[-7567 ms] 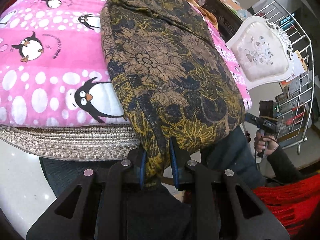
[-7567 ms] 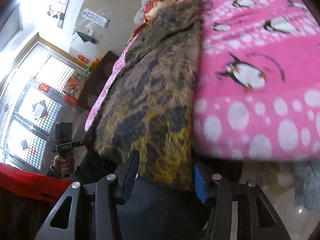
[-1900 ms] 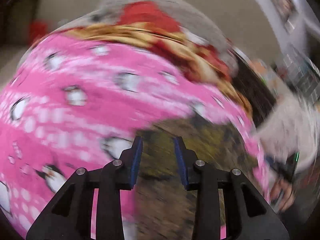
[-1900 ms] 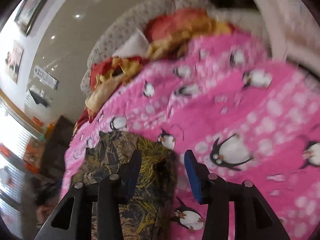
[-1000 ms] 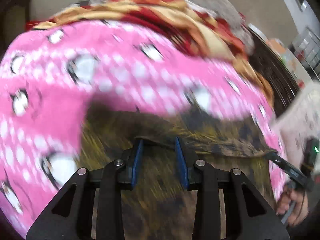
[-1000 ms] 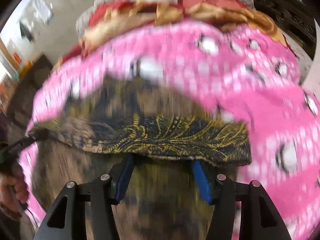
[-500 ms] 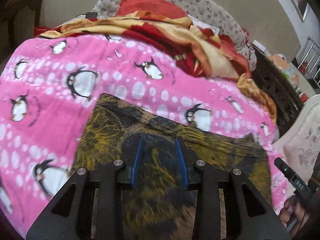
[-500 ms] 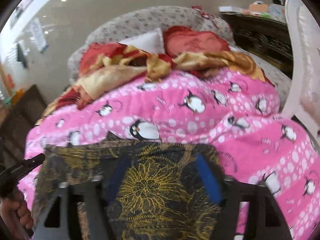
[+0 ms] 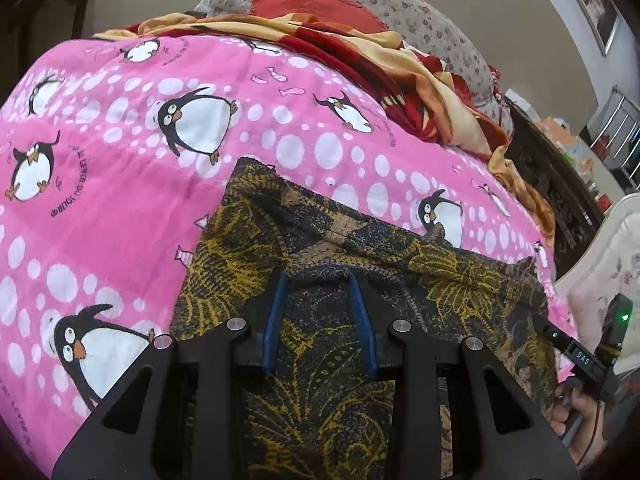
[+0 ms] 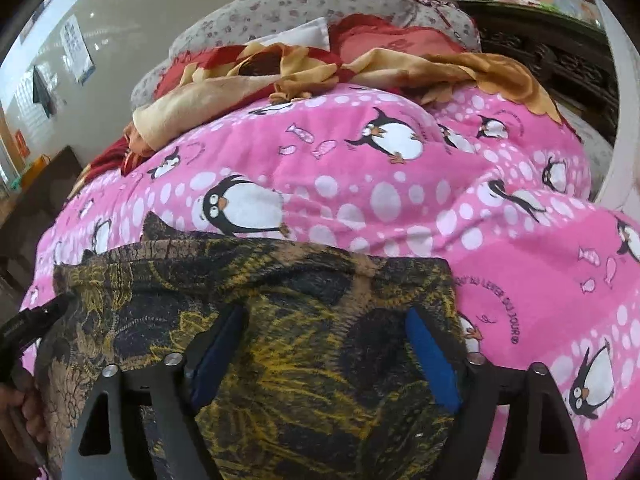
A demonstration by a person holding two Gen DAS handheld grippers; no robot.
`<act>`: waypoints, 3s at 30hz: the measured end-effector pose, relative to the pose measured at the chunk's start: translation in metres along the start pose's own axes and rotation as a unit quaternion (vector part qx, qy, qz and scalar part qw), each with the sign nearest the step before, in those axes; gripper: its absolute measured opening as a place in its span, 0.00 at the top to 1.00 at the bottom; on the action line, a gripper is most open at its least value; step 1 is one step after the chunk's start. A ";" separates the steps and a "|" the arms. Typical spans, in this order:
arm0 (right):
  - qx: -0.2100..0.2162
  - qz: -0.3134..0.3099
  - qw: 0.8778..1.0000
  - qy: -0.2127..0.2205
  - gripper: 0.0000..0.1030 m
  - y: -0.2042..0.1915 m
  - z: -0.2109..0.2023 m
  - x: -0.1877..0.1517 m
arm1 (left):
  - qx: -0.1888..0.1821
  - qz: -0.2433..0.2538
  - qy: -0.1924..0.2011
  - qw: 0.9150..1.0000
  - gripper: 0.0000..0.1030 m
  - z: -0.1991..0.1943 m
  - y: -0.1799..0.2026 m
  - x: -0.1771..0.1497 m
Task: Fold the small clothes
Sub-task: 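Press the folded shirt flat with both open grippers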
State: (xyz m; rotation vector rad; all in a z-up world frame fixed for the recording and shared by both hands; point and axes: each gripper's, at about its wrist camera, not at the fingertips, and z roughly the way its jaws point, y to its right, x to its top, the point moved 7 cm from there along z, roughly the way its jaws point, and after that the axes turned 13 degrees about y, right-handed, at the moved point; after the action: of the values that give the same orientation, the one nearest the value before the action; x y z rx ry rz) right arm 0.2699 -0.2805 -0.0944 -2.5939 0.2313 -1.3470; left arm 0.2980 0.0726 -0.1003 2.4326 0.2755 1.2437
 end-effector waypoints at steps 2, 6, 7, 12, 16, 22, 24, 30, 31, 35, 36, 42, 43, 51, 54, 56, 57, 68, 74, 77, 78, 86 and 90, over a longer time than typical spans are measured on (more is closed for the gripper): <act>-0.014 -0.009 1.000 0.002 0.21 -0.003 -0.011 0.005 | -0.012 -0.016 -0.001 1.000 0.69 0.000 -0.003 0.001; -0.003 -0.064 0.997 0.035 0.21 -0.042 -0.058 0.014 | -0.020 -0.027 0.001 0.999 0.69 -0.002 -0.005 0.001; 0.004 -0.076 0.997 0.032 0.21 -0.057 -0.069 0.010 | -0.017 -0.022 0.001 1.000 0.69 -0.002 -0.006 0.001; 0.013 -0.122 0.992 -0.006 0.21 -0.105 -0.116 -0.045 | -0.008 -0.009 0.002 1.000 0.69 -0.003 -0.005 -0.001; -0.028 -0.127 0.989 -0.069 0.13 -0.096 -0.111 -0.104 | -0.006 -0.007 0.001 1.000 0.69 0.000 -0.005 0.000; -0.035 -0.158 0.986 -0.046 0.00 -0.096 -0.113 -0.113 | 0.003 0.002 0.004 1.000 0.69 0.001 -0.003 -0.001; -0.027 -0.153 0.987 -0.038 0.00 -0.093 -0.113 -0.114 | 0.004 0.009 0.005 1.000 0.66 0.001 -0.001 -0.001; -0.025 -0.149 0.988 -0.032 0.00 -0.092 -0.118 -0.113 | -0.011 0.001 0.004 1.000 0.60 0.001 0.000 0.000; -0.028 -0.150 0.988 -0.037 0.00 -0.091 -0.118 -0.113 | -0.009 0.006 0.001 1.000 0.60 0.001 0.001 0.000; -0.045 -0.148 0.987 -0.033 0.00 -0.090 -0.128 -0.104 | -0.007 0.049 -0.015 0.999 0.60 -0.032 0.018 0.002; -0.036 -0.143 0.989 -0.022 0.00 -0.093 -0.134 -0.099 | -0.018 0.055 -0.011 0.998 0.60 -0.048 0.025 0.002; -0.004 -0.122 0.992 -0.028 0.00 -0.094 -0.138 -0.105 | -0.036 0.117 -0.041 0.992 0.60 -0.116 0.050 -0.058; -0.005 -0.111 0.993 -0.051 0.00 -0.085 -0.128 -0.115 | -0.032 0.115 -0.056 0.991 0.60 -0.118 0.047 -0.069; -0.023 -0.115 0.990 -0.074 0.00 -0.077 -0.122 -0.116 | -0.041 0.085 -0.057 0.994 0.60 -0.130 0.012 -0.104; -0.009 -0.109 0.993 -0.035 0.00 -0.095 -0.138 -0.092 | -0.041 0.103 -0.040 0.993 0.60 -0.136 0.013 -0.109; 0.001 -0.110 0.994 -0.023 0.00 -0.110 -0.139 -0.080 | -0.041 0.113 -0.029 0.992 0.60 -0.141 0.016 -0.112; 0.004 -0.111 0.993 -0.027 0.00 -0.115 -0.134 -0.079 | -0.043 0.110 -0.027 0.993 0.60 -0.142 0.015 -0.113; -0.011 -0.149 0.988 -0.050 0.00 -0.134 -0.119 -0.099 | -0.076 0.070 -0.010 0.995 0.60 -0.148 0.008 -0.113; 0.025 -0.249 0.966 -0.060 0.00 -0.182 -0.126 -0.137 | -0.085 0.057 -0.010 0.995 0.60 -0.149 0.005 -0.112; 0.025 -0.245 0.966 -0.075 0.00 -0.174 -0.119 -0.154 | -0.088 0.055 -0.010 0.995 0.60 -0.149 0.005 -0.112; 0.028 -0.232 0.968 -0.087 0.00 -0.171 -0.119 -0.151 | -0.089 0.054 -0.010 0.995 0.60 -0.149 0.005 -0.112; -0.023 -0.142 0.989 -0.021 0.00 -0.121 -0.109 -0.083 | -0.088 0.058 -0.009 0.994 0.59 -0.150 0.005 -0.113; -0.026 -0.123 0.992 -0.027 0.00 -0.098 -0.082 -0.091 | -0.094 0.048 -0.009 0.994 0.57 -0.151 0.005 -0.112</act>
State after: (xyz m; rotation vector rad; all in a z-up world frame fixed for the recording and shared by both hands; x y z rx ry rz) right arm 0.1544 -0.1733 -0.0951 -2.7717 -0.0664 -1.3586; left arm 0.1100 0.0678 -0.1002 2.3168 0.0354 1.2276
